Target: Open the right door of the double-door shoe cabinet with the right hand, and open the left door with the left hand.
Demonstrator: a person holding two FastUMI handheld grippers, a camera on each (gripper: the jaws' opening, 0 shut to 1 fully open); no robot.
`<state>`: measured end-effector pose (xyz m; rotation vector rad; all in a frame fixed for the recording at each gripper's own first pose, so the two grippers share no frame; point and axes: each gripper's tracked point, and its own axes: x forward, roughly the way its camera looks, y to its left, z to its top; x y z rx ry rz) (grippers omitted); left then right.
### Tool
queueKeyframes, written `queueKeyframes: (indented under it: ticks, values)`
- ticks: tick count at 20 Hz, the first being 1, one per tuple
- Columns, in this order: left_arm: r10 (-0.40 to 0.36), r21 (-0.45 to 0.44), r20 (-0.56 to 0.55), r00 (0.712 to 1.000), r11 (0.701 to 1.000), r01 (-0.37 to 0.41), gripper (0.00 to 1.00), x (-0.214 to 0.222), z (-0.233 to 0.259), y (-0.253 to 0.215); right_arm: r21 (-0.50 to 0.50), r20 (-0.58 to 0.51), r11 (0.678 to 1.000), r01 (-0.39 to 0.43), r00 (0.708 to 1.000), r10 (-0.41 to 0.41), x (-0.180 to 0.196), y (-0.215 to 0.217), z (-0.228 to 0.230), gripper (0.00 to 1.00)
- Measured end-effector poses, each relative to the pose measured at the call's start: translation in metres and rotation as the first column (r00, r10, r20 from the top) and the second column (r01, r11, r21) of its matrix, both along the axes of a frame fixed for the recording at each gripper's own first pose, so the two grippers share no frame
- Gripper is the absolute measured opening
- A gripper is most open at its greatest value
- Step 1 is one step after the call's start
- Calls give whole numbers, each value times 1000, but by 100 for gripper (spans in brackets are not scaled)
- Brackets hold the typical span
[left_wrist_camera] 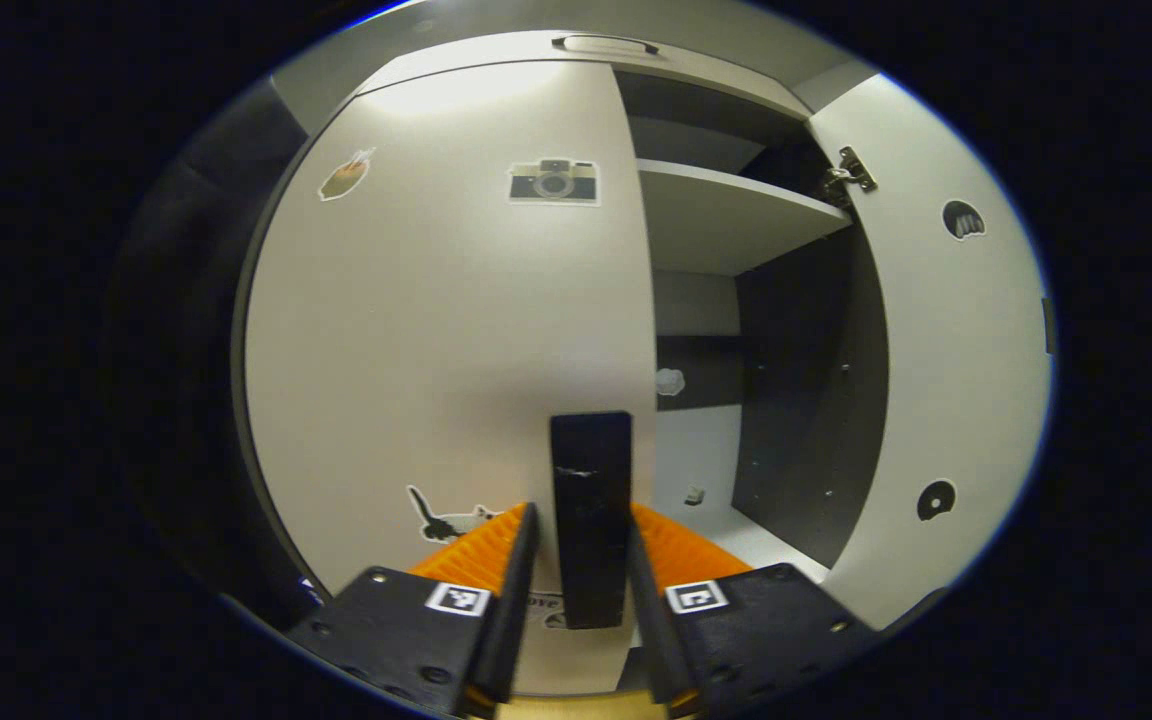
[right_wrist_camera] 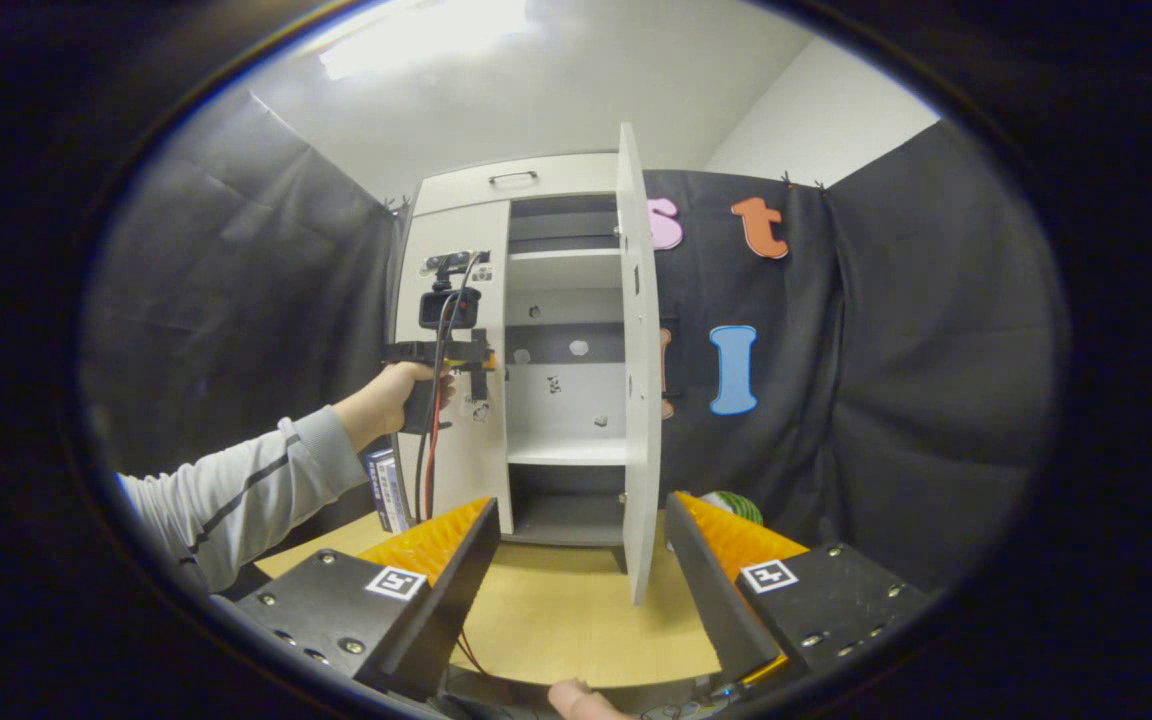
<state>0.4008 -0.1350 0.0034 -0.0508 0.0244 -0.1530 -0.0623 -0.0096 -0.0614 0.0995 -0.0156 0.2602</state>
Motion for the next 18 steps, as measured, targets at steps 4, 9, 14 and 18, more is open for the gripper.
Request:
queueKeyframes:
  ticks: [4, 9, 14, 18]
  values:
    - [-14, -69, -31, 999, 998, 12, 28, -12, -1, 1, 2, -5, 1000, 13, 1000, -13, -3, -3, -7, 99]
    - [-23, -41, -36, 999, 999, 22, 24, -30, -3, 4, 24, -18, 999, 22, 1000, -21, -13, -6, -11, 98]
    - [-61, -36, -30, 998, 998, 60, 25, -59, -1, 14, 57, -41, 998, -27, 999, 29, -26, 5, -8, 98]
    - [-56, -23, -27, 998, 998, 56, 24, -86, 0, 24, 41, -41, 999, 9, 999, -7, -36, 7, -8, 99]
